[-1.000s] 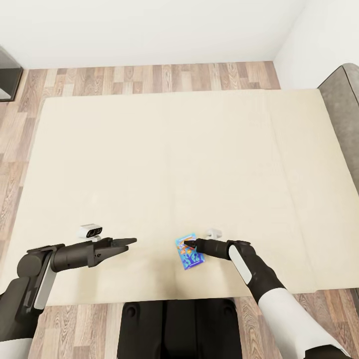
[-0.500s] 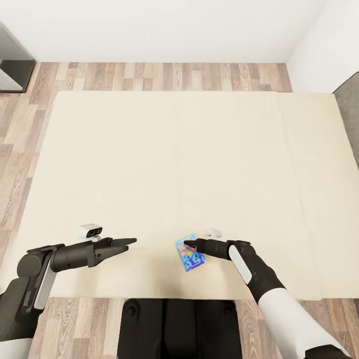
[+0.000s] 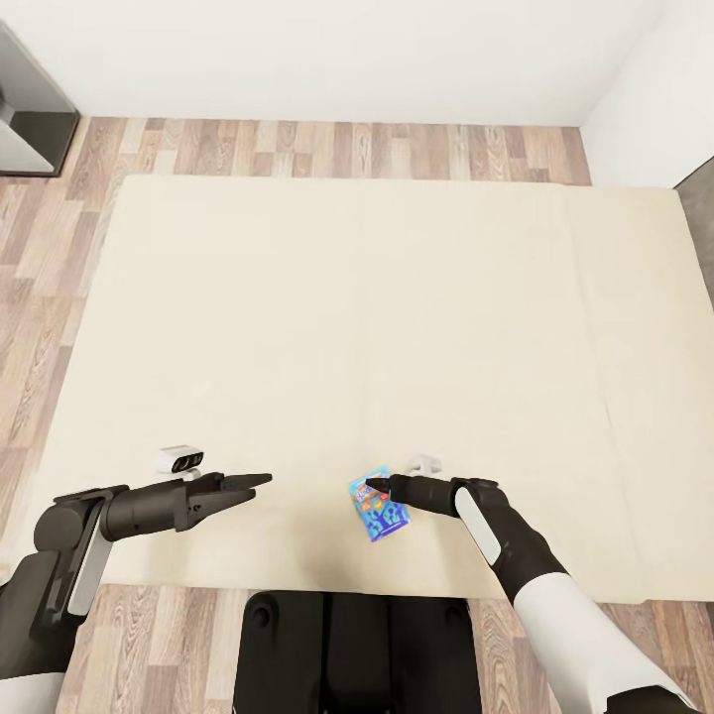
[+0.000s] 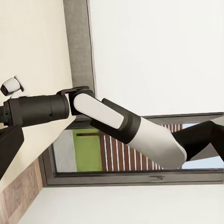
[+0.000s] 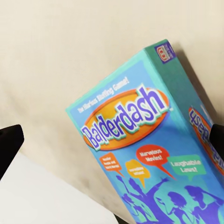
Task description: Put all the toys in the child's room - the three board games (two on the bed and one on the table), the two jigsaw puzzles on the table, and the tennis ball on the table - inside the toy box on the table in the child's room.
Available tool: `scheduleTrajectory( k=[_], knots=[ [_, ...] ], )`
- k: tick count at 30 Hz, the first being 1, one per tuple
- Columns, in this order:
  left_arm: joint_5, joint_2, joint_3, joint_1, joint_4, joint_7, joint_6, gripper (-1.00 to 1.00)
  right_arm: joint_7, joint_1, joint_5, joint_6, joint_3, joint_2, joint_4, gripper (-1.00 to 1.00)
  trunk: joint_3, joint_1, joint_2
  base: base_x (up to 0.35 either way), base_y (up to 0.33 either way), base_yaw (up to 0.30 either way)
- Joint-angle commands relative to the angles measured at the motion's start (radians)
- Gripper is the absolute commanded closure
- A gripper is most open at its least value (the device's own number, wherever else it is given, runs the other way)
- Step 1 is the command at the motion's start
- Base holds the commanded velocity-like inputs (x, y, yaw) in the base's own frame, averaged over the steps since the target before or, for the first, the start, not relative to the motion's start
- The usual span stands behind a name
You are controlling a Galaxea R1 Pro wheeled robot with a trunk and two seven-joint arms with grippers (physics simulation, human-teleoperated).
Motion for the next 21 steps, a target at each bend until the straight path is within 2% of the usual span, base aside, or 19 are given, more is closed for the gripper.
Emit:
scheduleTrajectory(
  k=[1,21],
  knots=[
    [0.000,0.000,0.000,0.000,0.000,-0.004,0.011,-1.00,0.000,0.000,-0.002,0.005,0.000,0.000,-0.001,-1.00,-0.001,0.001,-0.001,0.000,0.000,0.004],
    [0.000,0.000,0.000,0.000,0.000,-0.004,0.011,-1.00,0.000,0.000,-0.002,0.005,0.000,0.000,-0.001,-1.00,-0.001,0.001,-0.001,0.000,0.000,0.000]
  ],
)
